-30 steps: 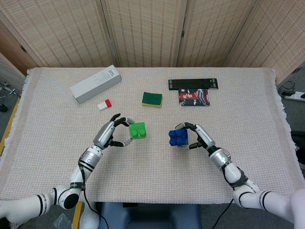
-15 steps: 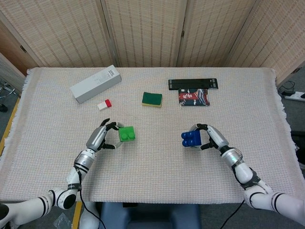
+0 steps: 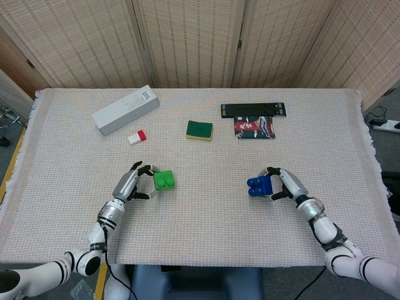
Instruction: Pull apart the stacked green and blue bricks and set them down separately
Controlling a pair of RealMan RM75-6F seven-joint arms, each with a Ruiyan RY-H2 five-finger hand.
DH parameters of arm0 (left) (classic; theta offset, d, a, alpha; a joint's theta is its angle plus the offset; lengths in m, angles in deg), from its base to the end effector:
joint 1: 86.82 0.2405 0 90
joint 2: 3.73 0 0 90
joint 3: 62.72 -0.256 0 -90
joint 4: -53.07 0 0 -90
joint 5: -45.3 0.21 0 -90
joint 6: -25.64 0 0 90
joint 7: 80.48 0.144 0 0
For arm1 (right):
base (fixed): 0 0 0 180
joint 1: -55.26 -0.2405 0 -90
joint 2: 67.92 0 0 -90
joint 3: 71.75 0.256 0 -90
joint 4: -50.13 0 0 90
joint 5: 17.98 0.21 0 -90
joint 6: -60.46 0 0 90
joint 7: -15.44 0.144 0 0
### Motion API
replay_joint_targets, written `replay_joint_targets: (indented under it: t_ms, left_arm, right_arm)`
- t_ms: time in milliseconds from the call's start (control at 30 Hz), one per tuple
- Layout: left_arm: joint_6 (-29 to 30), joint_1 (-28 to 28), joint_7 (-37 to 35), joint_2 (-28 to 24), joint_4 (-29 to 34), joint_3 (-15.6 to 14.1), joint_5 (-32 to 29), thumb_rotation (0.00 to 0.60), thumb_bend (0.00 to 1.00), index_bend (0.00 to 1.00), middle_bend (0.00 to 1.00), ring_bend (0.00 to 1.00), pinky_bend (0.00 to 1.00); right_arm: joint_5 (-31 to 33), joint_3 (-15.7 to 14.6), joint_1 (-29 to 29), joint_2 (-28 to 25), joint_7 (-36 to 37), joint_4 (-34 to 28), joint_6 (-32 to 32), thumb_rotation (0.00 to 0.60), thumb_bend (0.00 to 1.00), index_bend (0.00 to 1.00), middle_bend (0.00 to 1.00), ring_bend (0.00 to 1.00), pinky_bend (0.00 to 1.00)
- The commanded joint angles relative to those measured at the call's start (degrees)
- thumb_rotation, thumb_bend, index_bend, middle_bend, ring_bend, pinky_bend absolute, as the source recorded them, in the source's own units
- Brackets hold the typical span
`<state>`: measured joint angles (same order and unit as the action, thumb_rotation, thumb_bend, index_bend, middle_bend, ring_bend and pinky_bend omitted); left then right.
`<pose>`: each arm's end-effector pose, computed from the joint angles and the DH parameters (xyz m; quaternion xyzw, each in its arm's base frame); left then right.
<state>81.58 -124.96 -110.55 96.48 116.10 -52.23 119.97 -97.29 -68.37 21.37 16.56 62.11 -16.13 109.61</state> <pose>-0.1939 0.3528 -0.0494 -0.5592 -0.5908 -0.5029 0.2923 -0.2806 -0.3364 0.0164 0.5461 -0.6562 0.4247 0.3015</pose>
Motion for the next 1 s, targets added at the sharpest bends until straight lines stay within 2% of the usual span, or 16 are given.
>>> replay_joint_targets:
  t_ms: [33, 100, 167, 200, 300, 333, 367, 467, 567, 767, 1000]
  left_arm:
    - [-0.3, 0.1, -0.6, 0.5, -0.8, -0.1, 0.3, 0.600, 0.42, 0.61, 0.80, 0.34, 0.00]
    - [-1.2, -0.1, -0.6, 0.4, -1.0, -0.5, 0.6, 0.600, 0.42, 0.58, 0.78, 0.32, 0.00]
    - [-2.6, -0.4, 0.0, -0.2, -0.7, -0.9, 0.6, 0.600, 0.41, 0.49, 0.69, 0.27, 0.00]
    - [-3.4, -0.5, 0.4, -0.5, -0.4, -1.0, 0.4, 0.600, 0.41, 0.42, 0.60, 0.23, 0.00]
    - [-4.8, -0.7, 0.9, -1.1, 0.2, -1.1, 0.0, 0.600, 0.41, 0.28, 0.41, 0.14, 0.00]
    - [-4.9, -0.8, 1.2, -1.2, 0.4, -1.0, 0.0, 0.600, 0.41, 0.25, 0.34, 0.10, 0.00]
    - [-5.0, -0.8, 1.4, -1.3, 0.5, -1.0, 0.0, 0.600, 0.41, 0.23, 0.31, 0.07, 0.00]
    - [-5.4, -0.9, 1.9, -1.7, 1.0, -0.8, -0.1, 0.600, 0.39, 0.18, 0.24, 0.02, 0.00]
    - [-5.3, -0.9, 2.3, -2.0, 1.5, -0.6, -0.1, 0.600, 0.37, 0.17, 0.22, 0.01, 0.00]
    - [-5.2, -0.8, 2.8, -2.4, 2.2, -0.4, -0.1, 0.600, 0.36, 0.17, 0.21, 0.00, 0.00]
    - [-4.0, -0.5, 3.1, -5.0, 5.4, 0.0, 0.9, 0.600, 0.33, 0.15, 0.17, 0.00, 0.00]
  right_arm:
    - [-0.3, 0.1, 0.1, -0.1, 0.2, 0.0, 0.2, 0.600, 0.32, 0.87, 0.33, 0.30, 0.12]
    - [-0.8, 0.2, 0.3, -0.2, 0.3, 0.0, 0.6, 0.600, 0.32, 0.87, 0.32, 0.30, 0.12]
    - [-1.5, 0.0, 0.5, -0.2, 0.5, 0.1, 1.1, 0.600, 0.32, 0.78, 0.28, 0.28, 0.12]
    - [-2.1, -0.3, 0.6, -0.3, 0.5, 0.4, 1.2, 0.600, 0.32, 0.73, 0.25, 0.27, 0.12]
    - [-3.0, -0.8, 0.4, -0.6, 0.8, 0.6, 0.7, 0.600, 0.32, 0.48, 0.15, 0.20, 0.12]
    - [-3.3, -1.2, 0.0, -1.0, 1.3, 0.4, -0.4, 0.600, 0.32, 0.37, 0.11, 0.17, 0.12]
    - [-3.4, -1.4, -0.3, -1.3, 1.4, 0.4, -1.2, 0.600, 0.32, 0.26, 0.07, 0.15, 0.12]
    - [-3.7, -1.8, -0.8, -1.8, 1.1, 0.4, -2.8, 0.600, 0.32, 0.06, 0.01, 0.11, 0.12]
    - [-3.6, -1.9, -1.1, -1.8, 0.6, 0.5, -3.5, 0.600, 0.32, 0.01, 0.00, 0.10, 0.12]
    - [-3.4, -2.0, -1.5, -2.3, 0.1, 0.2, -5.2, 0.600, 0.32, 0.00, 0.00, 0.08, 0.11]
    - [-5.4, -1.5, -1.4, -5.7, 0.8, -3.3, -2.0, 0.600, 0.32, 0.00, 0.00, 0.05, 0.10]
